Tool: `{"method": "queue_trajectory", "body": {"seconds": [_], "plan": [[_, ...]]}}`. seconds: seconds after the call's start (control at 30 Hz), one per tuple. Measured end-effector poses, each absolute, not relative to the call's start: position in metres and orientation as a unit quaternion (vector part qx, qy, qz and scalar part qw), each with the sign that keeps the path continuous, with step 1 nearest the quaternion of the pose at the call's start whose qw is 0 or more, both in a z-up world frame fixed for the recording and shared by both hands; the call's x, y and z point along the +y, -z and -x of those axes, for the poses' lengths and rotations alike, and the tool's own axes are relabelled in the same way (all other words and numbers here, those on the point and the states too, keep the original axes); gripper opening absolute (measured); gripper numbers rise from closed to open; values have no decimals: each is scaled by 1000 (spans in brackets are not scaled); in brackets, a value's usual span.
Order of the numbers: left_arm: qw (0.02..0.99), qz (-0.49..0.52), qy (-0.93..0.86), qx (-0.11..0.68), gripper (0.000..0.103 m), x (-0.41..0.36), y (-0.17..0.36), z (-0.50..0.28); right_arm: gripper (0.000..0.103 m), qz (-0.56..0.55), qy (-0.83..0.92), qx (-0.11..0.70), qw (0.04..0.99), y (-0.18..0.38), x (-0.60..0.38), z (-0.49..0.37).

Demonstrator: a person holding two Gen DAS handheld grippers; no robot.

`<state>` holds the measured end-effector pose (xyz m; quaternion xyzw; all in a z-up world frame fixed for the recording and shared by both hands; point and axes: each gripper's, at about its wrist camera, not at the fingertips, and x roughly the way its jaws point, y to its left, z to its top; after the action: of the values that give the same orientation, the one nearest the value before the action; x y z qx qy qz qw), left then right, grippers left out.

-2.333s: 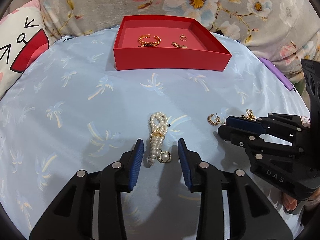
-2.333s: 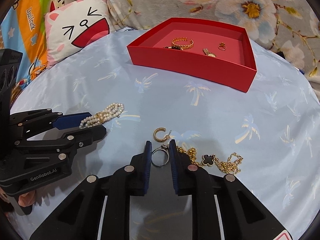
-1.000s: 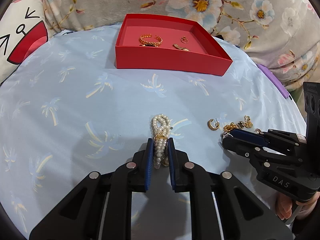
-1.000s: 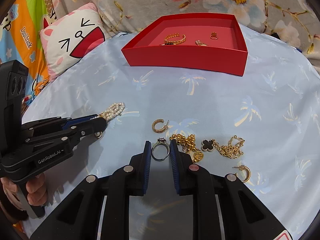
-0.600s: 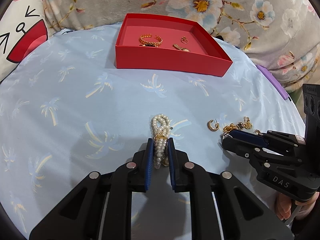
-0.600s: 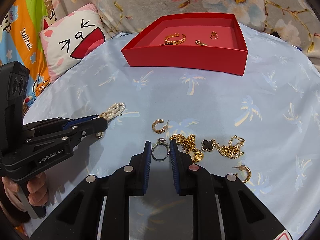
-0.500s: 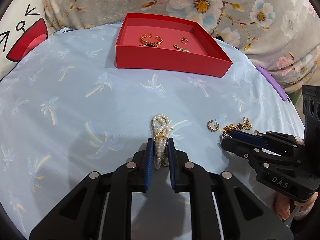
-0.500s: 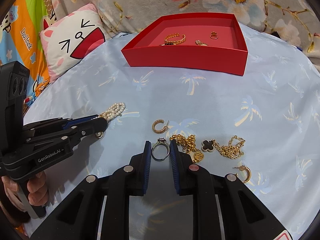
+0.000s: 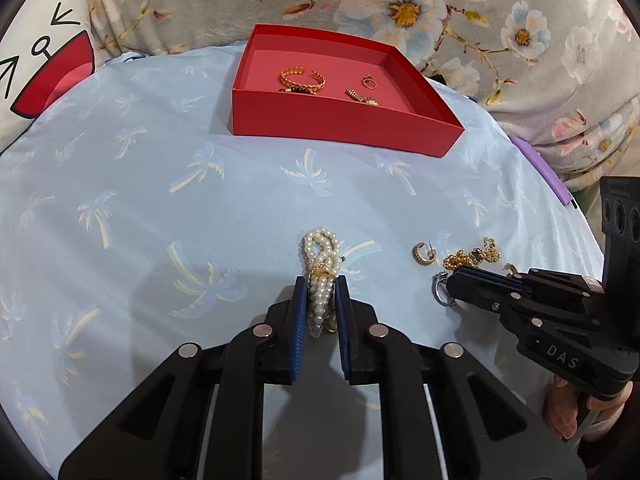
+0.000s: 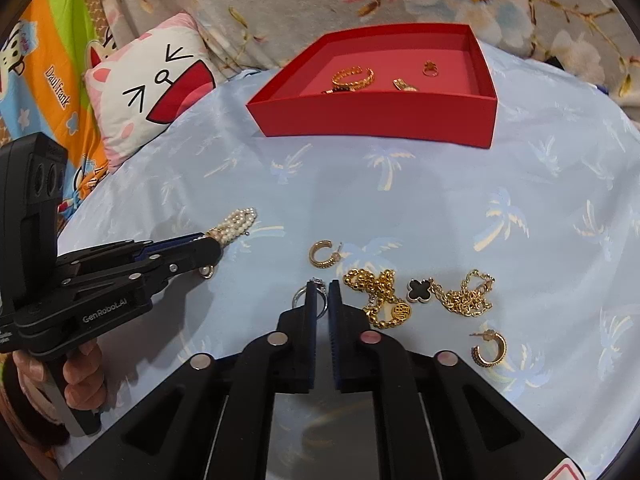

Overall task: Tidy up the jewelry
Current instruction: 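Reach the right tool to the silver ring and close on it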

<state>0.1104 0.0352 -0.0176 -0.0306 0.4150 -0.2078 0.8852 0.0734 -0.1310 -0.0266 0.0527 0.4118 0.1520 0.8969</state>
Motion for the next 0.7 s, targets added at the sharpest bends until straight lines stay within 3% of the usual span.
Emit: {"method": "queue_trajectory", "body": {"seconds": [0.07,0.27,0.43,0.57,0.63,0.7], "plan": [[885,31,208,415,13,35,18,-110,30,-39,-155,407,899,25,-125,-71],[885,31,208,415,13,35,18,-110,32,-11,-148,415,898,28,-116,-73],[885,31,208,415,13,35,18,-110,18,-7,-131,416,900,29,-118,-74],[885,30,208,415,13,35,18,-110,15,-6,-131,415,900,29,-119,-74],[885,30,208,415,13,35,18,-110,4,-9,-133,412,901,28,-120,-73],[885,31,209,414,13,35,18,-110,4,-16,-136,416,899,29,-122,-74]]}}
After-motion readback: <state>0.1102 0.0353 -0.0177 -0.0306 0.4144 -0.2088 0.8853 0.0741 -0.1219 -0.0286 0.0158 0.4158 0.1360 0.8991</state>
